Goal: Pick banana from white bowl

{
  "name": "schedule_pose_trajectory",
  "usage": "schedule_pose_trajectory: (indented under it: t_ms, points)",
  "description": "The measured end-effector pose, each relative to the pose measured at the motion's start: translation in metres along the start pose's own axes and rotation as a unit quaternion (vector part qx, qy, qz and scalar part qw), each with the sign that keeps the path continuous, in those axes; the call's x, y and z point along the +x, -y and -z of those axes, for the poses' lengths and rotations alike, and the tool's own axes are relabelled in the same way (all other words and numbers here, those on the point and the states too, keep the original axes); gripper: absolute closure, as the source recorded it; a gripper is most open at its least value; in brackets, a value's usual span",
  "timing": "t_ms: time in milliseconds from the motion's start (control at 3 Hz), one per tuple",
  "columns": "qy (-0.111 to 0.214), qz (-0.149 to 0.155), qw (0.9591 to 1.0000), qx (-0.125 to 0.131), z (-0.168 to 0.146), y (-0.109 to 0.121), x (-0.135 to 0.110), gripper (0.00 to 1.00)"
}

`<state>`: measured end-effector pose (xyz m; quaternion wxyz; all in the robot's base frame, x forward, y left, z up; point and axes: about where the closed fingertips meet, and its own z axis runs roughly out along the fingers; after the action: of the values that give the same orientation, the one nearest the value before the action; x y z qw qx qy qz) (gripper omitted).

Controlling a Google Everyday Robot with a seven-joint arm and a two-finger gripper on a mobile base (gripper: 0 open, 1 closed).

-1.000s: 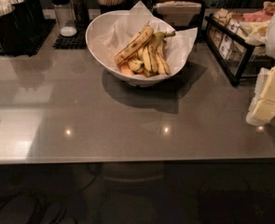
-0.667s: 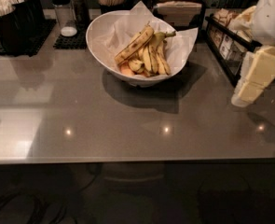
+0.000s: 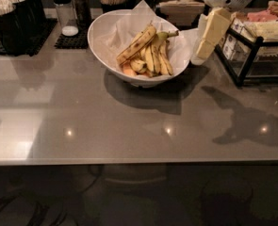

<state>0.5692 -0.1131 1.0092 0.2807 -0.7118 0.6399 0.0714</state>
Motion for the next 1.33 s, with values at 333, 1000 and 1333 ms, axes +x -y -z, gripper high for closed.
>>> schedule_pose_trajectory:
  t_ms: [333,1000,1333]
  points:
    - [0.016,0.010,0.9993,0.031,0.016,0.021,-0.013,0.00]
    - [0.019,0.028,0.9994,-0.011,-0.031,0.031,-0.017,0.00]
    - [0.026,0.066,0.9972,-0.024,-0.059,0.054,-0.042,0.00]
